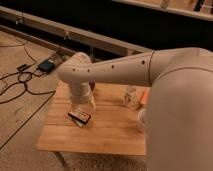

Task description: Drag the pepper across the table

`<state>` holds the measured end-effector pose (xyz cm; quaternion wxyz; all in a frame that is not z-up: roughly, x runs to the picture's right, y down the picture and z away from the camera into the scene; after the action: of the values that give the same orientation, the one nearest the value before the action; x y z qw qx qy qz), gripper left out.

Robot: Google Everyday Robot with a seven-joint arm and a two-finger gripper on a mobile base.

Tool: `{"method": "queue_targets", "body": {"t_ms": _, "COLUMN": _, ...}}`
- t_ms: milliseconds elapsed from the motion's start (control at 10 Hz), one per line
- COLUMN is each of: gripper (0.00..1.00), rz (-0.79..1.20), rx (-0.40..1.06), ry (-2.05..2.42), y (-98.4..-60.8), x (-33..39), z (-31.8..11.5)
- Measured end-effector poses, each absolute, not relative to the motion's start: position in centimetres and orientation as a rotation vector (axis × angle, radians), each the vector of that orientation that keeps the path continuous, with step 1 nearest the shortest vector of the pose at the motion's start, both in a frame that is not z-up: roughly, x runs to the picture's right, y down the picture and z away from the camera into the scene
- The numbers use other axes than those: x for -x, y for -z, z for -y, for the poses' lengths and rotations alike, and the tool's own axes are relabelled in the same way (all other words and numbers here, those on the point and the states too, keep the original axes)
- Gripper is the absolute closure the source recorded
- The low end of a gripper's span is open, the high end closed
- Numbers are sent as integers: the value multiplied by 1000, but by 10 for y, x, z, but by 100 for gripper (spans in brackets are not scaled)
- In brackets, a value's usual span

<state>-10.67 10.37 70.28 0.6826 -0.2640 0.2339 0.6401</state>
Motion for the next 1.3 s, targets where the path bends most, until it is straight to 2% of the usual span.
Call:
{"method": "queue_targets", "body": {"t_ms": 500, "gripper": 35, "rz": -529, "rx": 590, "ry": -1453, "y": -713, "x": 86, "z": -99}}
{"method": "queue_targets", "body": {"t_ms": 1300, "gripper": 35, "rz": -489, "rx": 565, "ry": -1506, "y": -802, "x": -62, "z": -61}}
